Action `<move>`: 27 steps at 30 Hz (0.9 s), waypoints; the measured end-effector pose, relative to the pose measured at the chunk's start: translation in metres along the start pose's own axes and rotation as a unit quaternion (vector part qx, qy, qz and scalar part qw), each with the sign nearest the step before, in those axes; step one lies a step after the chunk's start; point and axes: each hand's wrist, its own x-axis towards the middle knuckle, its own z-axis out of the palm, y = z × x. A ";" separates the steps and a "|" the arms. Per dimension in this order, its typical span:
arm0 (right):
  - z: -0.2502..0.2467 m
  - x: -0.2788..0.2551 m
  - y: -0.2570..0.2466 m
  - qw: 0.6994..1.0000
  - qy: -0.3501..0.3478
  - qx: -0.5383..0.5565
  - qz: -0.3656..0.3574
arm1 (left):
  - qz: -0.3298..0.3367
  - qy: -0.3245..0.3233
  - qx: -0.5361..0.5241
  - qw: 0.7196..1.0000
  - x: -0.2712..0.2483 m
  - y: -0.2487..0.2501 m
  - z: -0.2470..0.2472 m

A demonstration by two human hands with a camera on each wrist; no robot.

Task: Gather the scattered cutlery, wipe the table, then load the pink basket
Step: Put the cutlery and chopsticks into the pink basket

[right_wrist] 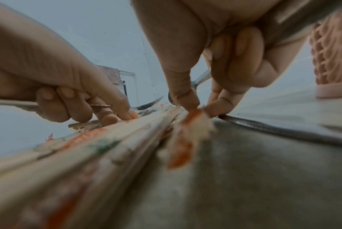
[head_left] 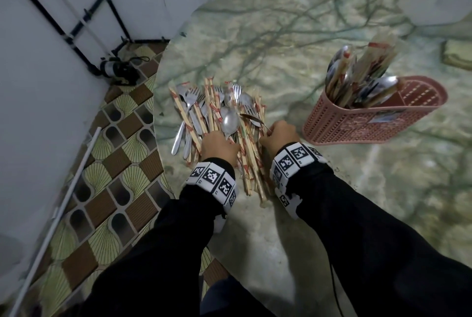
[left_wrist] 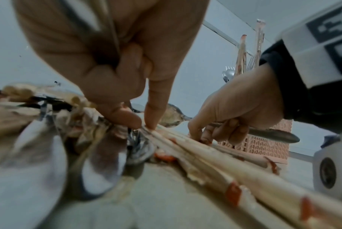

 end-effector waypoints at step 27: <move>0.000 -0.010 0.002 0.985 -0.072 0.160 0.000 | -0.076 -0.026 -0.140 0.987 -0.017 0.009 0.005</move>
